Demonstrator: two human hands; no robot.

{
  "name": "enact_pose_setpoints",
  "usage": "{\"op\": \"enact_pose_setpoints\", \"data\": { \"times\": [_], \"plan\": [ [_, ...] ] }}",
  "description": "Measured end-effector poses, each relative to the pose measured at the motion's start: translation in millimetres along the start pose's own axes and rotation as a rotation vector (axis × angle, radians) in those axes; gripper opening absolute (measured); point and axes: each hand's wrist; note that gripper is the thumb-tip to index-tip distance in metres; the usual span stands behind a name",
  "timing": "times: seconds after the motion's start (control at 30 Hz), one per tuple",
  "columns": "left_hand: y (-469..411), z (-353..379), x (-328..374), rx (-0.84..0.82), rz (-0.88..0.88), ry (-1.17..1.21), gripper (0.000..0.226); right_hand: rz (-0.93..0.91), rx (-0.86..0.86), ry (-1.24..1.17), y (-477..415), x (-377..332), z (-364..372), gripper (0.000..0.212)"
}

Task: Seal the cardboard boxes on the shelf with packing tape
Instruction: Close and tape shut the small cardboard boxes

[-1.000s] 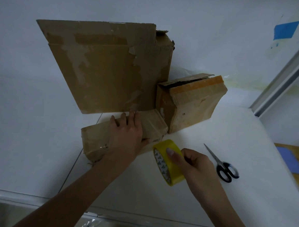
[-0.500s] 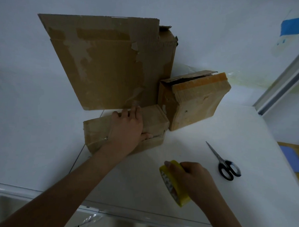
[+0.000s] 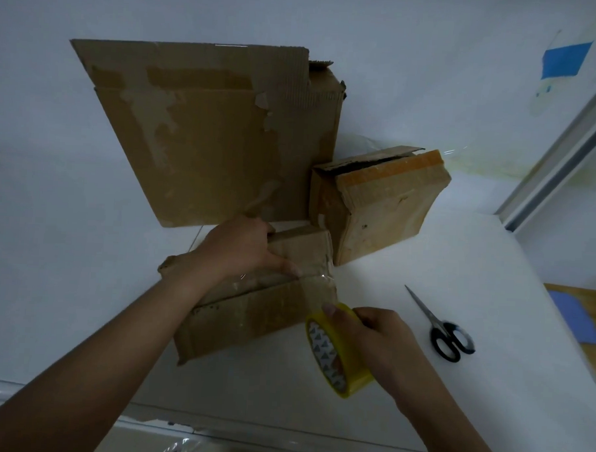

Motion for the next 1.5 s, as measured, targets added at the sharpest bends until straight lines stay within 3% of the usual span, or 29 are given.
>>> {"op": "enact_pose_setpoints", "data": {
  "times": [0.1, 0.23, 0.33, 0.5, 0.67, 0.77, 0.9, 0.97, 1.17, 1.33, 1.5],
  "plan": [
    [-3.0, -0.8, -1.9, -0.005, 0.037, 0.062, 0.085, 0.004, -0.017, -0.046, -1.4, 1.3, 6.3, 0.045],
    [-11.8, -7.7, -5.7, -0.071, 0.077, 0.081, 0.095, -0.019, -0.023, -0.040, -4.2, -3.5, 11.7, 0.047],
    [-19.8, -11.6, -7.4, -0.072, 0.091, 0.100, 0.090, -0.067, -0.072, -0.126, -6.1, -9.2, 11.3, 0.038],
    [-21.3, -0.8, -12.0, 0.155, 0.085, 0.040, 0.064, -0.280, -0.071, -0.111, -11.3, -13.4, 11.9, 0.022],
    [-12.5, 16.6, -17.8, 0.305, 0.118, -0.105, 0.049, -0.350, -0.047, -0.137, -17.5, -9.9, 17.1, 0.013],
    [-4.4, 15.7, -20.4, 0.233, 0.143, -0.111, 0.060, -0.352, -0.021, -0.160, -22.2, -9.2, 20.9, 0.016],
    [2.4, 14.2, -24.2, 0.002, 0.145, -0.077, 0.115, -0.364, -0.004, -0.207, -27.7, -11.4, 24.7, 0.041],
    [1.2, 23.0, -25.4, -0.018, 0.101, -0.143, 0.129, -0.361, -0.005, -0.205, -31.4, -11.6, 25.6, 0.046],
    [-7.3, 39.8, -28.5, 0.154, 0.049, -0.201, 0.137, -0.389, -0.006, -0.166, -34.8, -15.2, 23.5, 0.045],
    [-5.5, 37.7, -24.8, 0.183, 0.070, -0.226, 0.131, -0.398, 0.001, -0.126, -33.3, -16.0, 21.9, 0.039],
    [-6.0, 37.3, -22.4, 0.171, 0.046, -0.262, 0.129, -0.386, 0.007, -0.080, -29.1, -18.0, 24.6, 0.020]
  ]
}}
Point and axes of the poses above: each hand's wrist, its own y-axis away from the middle knuckle, its own z-axis out of the palm, x = y × z, and after that the axes turned 2 degrees about -x, right-handed
